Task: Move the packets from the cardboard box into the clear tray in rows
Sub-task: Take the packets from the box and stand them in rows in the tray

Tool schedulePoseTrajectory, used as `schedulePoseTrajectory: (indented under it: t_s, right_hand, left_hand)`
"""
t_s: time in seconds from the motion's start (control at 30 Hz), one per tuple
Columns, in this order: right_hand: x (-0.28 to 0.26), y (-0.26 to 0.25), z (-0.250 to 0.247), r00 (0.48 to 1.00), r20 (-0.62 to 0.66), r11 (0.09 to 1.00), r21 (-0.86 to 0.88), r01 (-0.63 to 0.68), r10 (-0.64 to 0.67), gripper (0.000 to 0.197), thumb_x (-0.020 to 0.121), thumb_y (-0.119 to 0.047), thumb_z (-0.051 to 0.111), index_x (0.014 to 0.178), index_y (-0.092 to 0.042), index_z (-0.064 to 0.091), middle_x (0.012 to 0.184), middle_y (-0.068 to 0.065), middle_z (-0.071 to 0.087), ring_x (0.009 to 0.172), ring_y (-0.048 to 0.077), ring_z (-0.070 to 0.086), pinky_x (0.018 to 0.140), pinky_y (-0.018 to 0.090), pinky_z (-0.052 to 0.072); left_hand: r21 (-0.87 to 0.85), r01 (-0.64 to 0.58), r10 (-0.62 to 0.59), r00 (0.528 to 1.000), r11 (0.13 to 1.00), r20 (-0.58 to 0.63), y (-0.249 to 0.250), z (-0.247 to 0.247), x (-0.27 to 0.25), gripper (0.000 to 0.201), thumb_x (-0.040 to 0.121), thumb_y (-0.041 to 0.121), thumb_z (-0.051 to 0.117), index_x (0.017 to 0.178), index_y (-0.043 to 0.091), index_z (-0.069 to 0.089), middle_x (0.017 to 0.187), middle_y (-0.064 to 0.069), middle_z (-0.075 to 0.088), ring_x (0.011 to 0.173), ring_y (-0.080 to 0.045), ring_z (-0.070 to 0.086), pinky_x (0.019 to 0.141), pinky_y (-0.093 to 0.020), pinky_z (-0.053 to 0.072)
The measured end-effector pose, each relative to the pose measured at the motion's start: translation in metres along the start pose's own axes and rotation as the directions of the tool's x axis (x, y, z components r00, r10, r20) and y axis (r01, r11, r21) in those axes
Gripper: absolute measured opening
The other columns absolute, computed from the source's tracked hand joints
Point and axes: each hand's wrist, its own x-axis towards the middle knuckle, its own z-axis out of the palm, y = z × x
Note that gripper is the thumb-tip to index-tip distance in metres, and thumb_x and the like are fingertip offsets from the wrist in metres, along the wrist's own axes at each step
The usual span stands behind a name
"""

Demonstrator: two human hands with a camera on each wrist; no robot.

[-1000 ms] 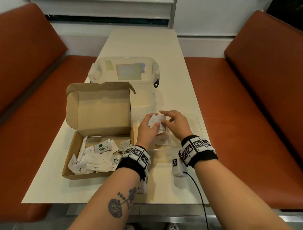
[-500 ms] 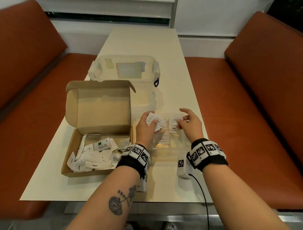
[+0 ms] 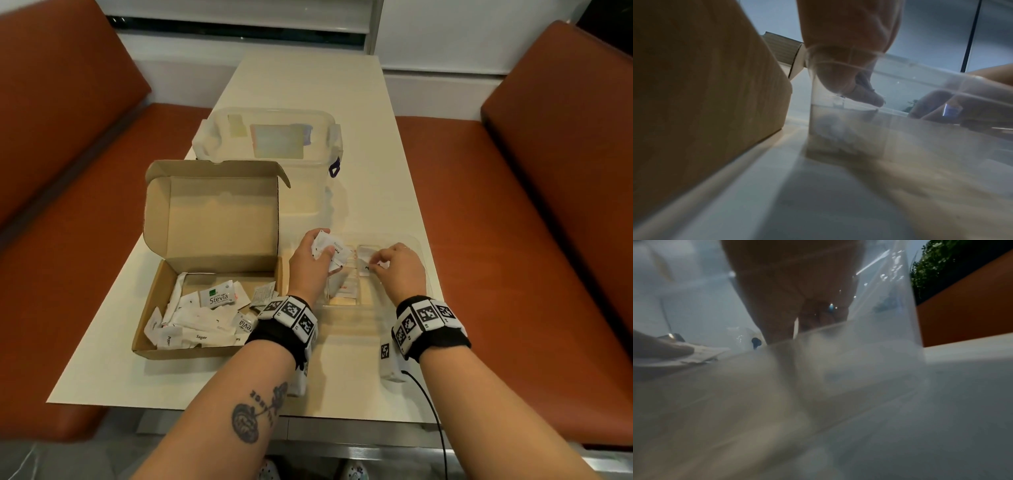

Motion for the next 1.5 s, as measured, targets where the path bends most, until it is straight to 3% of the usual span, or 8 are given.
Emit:
schedulePoseTrajectory:
  t_s: [0.53,0.7,0.83,1.0,1.13,1.27,1.37,1.5]
  right_hand:
    - [0.002,-0.001,-0.001,0.997,-0.07,0.996,-0.087,0.036,-0.042,0.015,0.078,-0.006,0.068,0.092,-0.01,0.066,0.11,0.006,0.046,0.089,0.021,0.053,0.065,0.025,0.04]
    - [0.001,-0.001,-0.001,0.999,-0.045,0.993,-0.114,0.01,-0.016,0.012,0.081,-0.009,0.066,0.093,-0.009,0.069,0.111,0.006,0.046,0.097,0.022,0.051,0.071,0.03,0.048]
    - [0.001,-0.004,-0.002,0.999,-0.037,0.994,-0.104,0.034,-0.038,0.013,0.084,-0.014,0.064,0.095,-0.01,0.069,0.112,0.006,0.048,0.101,0.023,0.05,0.074,0.032,0.048]
    - [-0.003,-0.022,-0.003,0.985,-0.06,0.981,0.102,0.167,-0.162,0.017,0.091,-0.03,0.058,0.096,-0.017,0.068,0.093,-0.002,0.066,0.087,0.017,0.05,0.071,0.025,0.033]
    - [-0.003,-0.036,-0.005,0.996,0.089,0.906,0.423,-0.016,-0.024,0.015,0.083,-0.023,0.069,0.097,-0.022,0.065,0.076,-0.003,0.069,0.068,0.003,0.054,0.064,0.014,0.039]
    - [-0.002,-0.038,-0.009,0.989,0.141,0.841,0.53,-0.105,0.035,0.015,0.079,-0.014,0.073,0.094,-0.016,0.069,0.078,0.007,0.07,0.071,0.009,0.059,0.068,0.017,0.044]
    - [-0.003,-0.034,-0.012,0.985,0.161,0.825,0.548,-0.135,0.054,0.009,0.081,-0.013,0.072,0.089,-0.009,0.072,0.079,0.004,0.069,0.071,0.007,0.059,0.069,0.019,0.043]
    - [-0.003,-0.028,-0.015,0.986,0.101,0.77,0.616,-0.166,0.132,0.004,0.082,-0.013,0.07,0.08,-0.012,0.067,0.073,0.0,0.065,0.066,0.011,0.057,0.057,0.011,0.044]
  left_hand:
    - [0.002,0.007,-0.007,1.0,1.0,0.009,-0.002,0.0,0.003,0.032,0.095,0.011,0.052,0.124,0.024,0.055,0.12,-0.008,0.061,0.109,-0.025,0.06,0.09,-0.042,0.054]
    - [-0.048,0.002,-0.001,1.0,0.999,0.011,-0.006,0.001,0.005,0.032,0.095,0.007,0.053,0.122,0.022,0.057,0.119,-0.007,0.06,0.106,-0.02,0.061,0.071,-0.024,0.059]
    - [-0.05,0.01,-0.009,1.0,0.999,0.025,-0.007,0.002,0.006,0.032,0.094,0.006,0.054,0.122,0.021,0.057,0.12,-0.008,0.06,0.109,-0.023,0.06,0.087,-0.042,0.056]
    - [-0.067,-0.01,0.013,0.999,0.998,0.037,-0.008,0.003,0.007,0.032,0.091,0.008,0.058,0.118,0.025,0.058,0.117,-0.006,0.06,0.108,-0.023,0.061,0.081,-0.037,0.059]
    - [-0.088,-0.02,0.023,0.999,0.996,0.04,-0.009,0.003,0.007,0.032,0.089,0.009,0.062,0.116,0.025,0.059,0.115,-0.005,0.062,0.107,-0.024,0.06,0.09,-0.047,0.054]
    - [-0.1,-0.035,0.037,0.999,0.994,0.023,-0.008,0.003,0.007,0.03,0.093,0.01,0.056,0.121,0.02,0.057,0.117,-0.01,0.061,0.108,-0.028,0.06,0.091,-0.049,0.052]
    - [-0.065,-0.07,0.071,0.998,0.995,0.003,-0.01,0.002,0.008,0.03,0.095,0.011,0.052,0.124,0.019,0.056,0.115,-0.009,0.062,0.103,-0.026,0.062,0.086,-0.037,0.055]
    - [0.013,-0.128,0.128,0.991,0.992,-0.026,-0.014,0.0,0.009,0.041,0.096,0.011,0.05,0.131,0.031,0.047,0.105,0.015,0.056,0.084,-0.004,0.059,0.065,-0.005,0.044]
